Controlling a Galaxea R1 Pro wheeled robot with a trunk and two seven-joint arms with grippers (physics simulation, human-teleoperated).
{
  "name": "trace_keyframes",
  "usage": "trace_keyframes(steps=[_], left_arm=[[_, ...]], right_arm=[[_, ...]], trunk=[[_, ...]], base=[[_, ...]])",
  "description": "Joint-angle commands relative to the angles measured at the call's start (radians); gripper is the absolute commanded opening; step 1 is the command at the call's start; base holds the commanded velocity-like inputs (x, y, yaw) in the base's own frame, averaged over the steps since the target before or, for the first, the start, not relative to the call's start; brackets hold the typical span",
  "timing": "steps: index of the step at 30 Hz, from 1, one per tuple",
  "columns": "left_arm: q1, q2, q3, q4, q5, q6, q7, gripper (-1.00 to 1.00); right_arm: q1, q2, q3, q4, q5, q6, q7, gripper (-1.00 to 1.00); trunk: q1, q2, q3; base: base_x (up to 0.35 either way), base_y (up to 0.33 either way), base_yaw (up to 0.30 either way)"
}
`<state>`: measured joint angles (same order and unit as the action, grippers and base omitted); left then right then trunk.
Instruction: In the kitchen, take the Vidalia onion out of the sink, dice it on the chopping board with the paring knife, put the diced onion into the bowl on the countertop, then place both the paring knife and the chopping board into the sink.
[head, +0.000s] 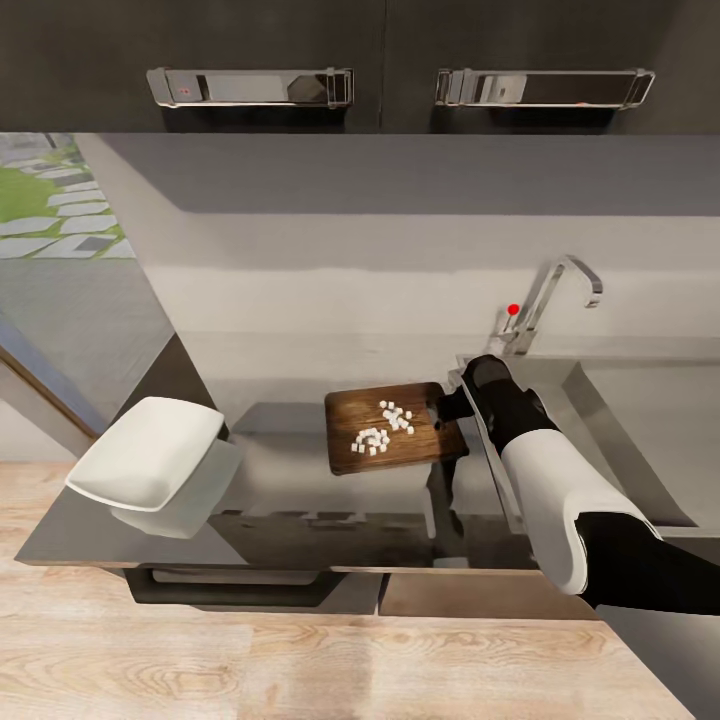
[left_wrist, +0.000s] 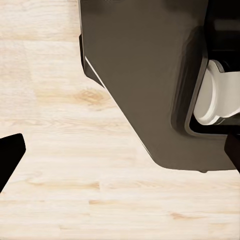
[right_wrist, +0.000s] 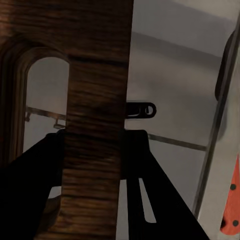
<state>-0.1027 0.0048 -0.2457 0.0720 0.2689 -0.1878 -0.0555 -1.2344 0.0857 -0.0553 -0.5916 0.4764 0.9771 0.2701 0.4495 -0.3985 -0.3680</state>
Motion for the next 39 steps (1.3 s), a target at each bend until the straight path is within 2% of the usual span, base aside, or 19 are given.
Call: trace_keyframes(steps=[1, 22, 39], left_arm=[[-0.002, 0.000, -0.007, 0.005, 0.010, -0.007, -0.006, 1.00], [-0.002, 0.000, -0.007, 0.004, 0.010, -0.007, -0.006, 1.00], [-0.002, 0.000, -0.007, 0.004, 0.010, -0.007, -0.006, 1.00]], right_arm=[[0.000, 0.001, -0.006, -0.001, 0.007, 0.003, 0.008, -1.00], [0.000, -0.003, -0.010, 0.009, 0.006, 0.001, 0.009, -1.00], [0.000, -0.003, -0.011, 0.001, 0.008, 0.000, 0.006, -1.00]], trunk=[[0.001, -0.002, -0.002], [0.001, -0.002, 0.028], [0.001, -0.002, 0.029]], base=[[0.000, 0.000, 0.000], [0.000, 0.000, 0.000], [0.000, 0.000, 0.000]])
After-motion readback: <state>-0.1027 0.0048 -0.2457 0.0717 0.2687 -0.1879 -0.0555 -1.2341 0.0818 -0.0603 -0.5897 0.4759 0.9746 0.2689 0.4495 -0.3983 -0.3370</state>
